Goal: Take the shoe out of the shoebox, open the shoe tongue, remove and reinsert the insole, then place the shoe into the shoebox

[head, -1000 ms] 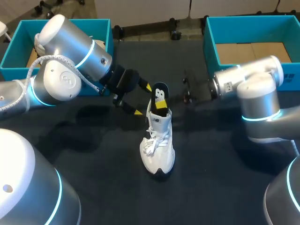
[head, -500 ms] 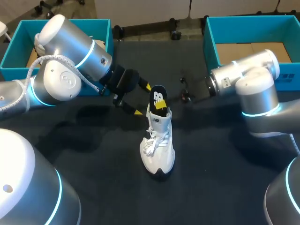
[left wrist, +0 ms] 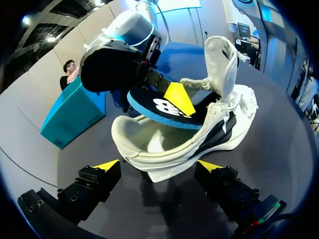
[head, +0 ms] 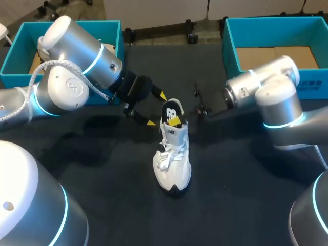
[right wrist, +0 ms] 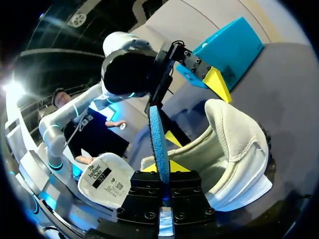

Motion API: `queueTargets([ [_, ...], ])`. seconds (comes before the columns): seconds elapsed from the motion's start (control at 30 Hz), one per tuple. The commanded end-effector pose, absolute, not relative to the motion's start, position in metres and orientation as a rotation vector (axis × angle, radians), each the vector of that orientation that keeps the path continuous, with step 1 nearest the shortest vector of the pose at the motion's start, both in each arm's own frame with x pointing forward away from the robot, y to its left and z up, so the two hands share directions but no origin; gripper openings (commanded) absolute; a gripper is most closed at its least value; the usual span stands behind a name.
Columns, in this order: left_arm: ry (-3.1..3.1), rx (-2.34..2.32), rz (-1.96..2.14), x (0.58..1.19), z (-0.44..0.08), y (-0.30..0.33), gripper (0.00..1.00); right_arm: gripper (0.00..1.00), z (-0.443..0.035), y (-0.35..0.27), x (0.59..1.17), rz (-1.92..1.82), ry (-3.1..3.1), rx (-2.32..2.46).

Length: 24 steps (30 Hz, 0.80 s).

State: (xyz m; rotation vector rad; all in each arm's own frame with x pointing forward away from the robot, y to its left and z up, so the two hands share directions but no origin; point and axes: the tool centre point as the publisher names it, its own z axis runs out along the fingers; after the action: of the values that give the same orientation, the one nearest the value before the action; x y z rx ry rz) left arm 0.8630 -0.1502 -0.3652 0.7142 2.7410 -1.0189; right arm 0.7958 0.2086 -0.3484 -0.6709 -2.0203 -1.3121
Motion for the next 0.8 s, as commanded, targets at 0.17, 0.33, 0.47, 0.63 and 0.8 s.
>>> queueTargets([
  [0.17, 2.741, 0.714, -1.015, 0.862, -0.365, -0.151, 1.00, 0.33, -0.337, 0.203, 0.799, -1.338, -2.089, -0.689],
  [0.33, 2.741, 0.714, -1.015, 0.862, -0.365, -0.151, 1.00, 0.37, -0.327, 0.200, 0.806, -1.345, -2.132, -0.676],
  [0.47, 2.741, 0.714, -1.015, 0.862, -0.365, -0.151, 1.00, 0.38, -0.320, 0.197, 0.813, -1.357, -2.155, -0.674],
  [0.63, 2.741, 0.714, -1.015, 0.862, -0.365, -0.151, 1.00, 0.26, -0.321, 0.197, 0.821, -1.356, -2.165, -0.669],
  [0.8, 2.741, 0.714, -1.015, 0.862, -0.365, -0.151, 1.00, 0.00, -0.328, 0.199, 0.825, -1.327, -2.172, -0.665],
])
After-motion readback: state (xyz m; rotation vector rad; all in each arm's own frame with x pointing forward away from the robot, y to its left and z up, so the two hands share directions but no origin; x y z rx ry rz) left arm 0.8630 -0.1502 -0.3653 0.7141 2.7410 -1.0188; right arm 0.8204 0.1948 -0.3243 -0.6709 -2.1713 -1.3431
